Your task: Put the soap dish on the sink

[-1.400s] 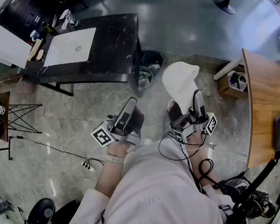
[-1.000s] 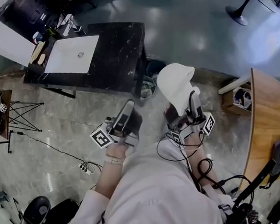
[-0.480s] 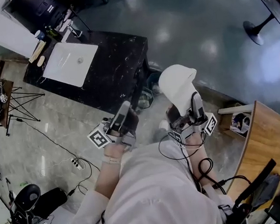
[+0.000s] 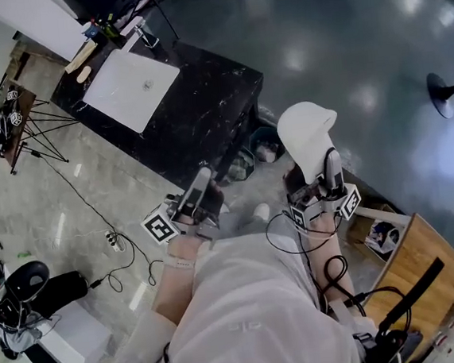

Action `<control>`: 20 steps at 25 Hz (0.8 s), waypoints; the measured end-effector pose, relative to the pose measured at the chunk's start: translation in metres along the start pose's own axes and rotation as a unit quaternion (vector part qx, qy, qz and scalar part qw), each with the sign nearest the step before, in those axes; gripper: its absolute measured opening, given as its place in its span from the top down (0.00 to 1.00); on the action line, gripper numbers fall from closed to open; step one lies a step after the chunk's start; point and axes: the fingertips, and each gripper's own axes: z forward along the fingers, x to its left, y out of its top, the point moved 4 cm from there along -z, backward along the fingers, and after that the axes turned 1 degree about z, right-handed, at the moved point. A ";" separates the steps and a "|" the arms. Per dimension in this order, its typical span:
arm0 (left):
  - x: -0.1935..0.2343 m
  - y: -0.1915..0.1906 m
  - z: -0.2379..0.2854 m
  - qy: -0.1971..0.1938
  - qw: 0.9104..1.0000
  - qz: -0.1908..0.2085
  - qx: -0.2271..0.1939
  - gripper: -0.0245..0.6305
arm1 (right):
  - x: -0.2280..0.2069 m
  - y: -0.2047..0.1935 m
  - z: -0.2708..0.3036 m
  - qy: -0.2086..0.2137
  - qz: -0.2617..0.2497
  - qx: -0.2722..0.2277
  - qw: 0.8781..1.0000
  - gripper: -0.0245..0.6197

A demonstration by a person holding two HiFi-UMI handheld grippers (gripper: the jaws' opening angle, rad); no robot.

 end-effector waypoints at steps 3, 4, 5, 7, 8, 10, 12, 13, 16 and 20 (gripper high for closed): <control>0.010 0.013 -0.004 0.012 1.000 0.013 -0.009 0.95 | -0.012 0.009 0.012 0.001 0.003 0.004 1.000 0.41; 0.013 0.017 -0.004 0.014 1.000 0.016 -0.011 0.95 | -0.015 0.012 0.017 0.001 0.003 0.005 1.000 0.41; 0.015 0.022 -0.003 0.013 1.000 0.016 -0.014 0.95 | -0.019 0.013 0.021 0.000 0.004 0.005 1.000 0.41; 0.018 0.030 0.000 0.007 1.000 0.020 -0.019 0.95 | -0.026 0.014 0.028 -0.002 0.003 0.008 1.000 0.41; 0.020 0.035 0.001 0.004 0.999 0.026 -0.019 0.95 | -0.029 0.015 0.031 -0.004 0.003 0.008 1.000 0.41; 0.028 0.042 0.001 0.006 1.000 0.018 -0.023 0.95 | -0.037 0.018 0.037 -0.009 0.000 0.008 1.000 0.41; 0.035 0.049 0.003 0.012 0.999 0.005 -0.030 0.95 | -0.047 0.022 0.045 -0.017 -0.002 0.008 1.000 0.41; 0.038 0.053 0.003 0.013 0.999 0.003 -0.033 0.95 | -0.051 0.024 0.049 -0.022 -0.003 0.008 1.000 0.41; 0.045 0.063 0.003 0.015 0.999 0.004 -0.040 0.95 | -0.064 0.027 0.064 -0.036 -0.009 0.016 0.999 0.41; 0.059 0.082 0.000 0.025 0.999 0.006 -0.047 0.95 | -0.089 0.025 0.087 -0.062 -0.025 0.031 0.997 0.41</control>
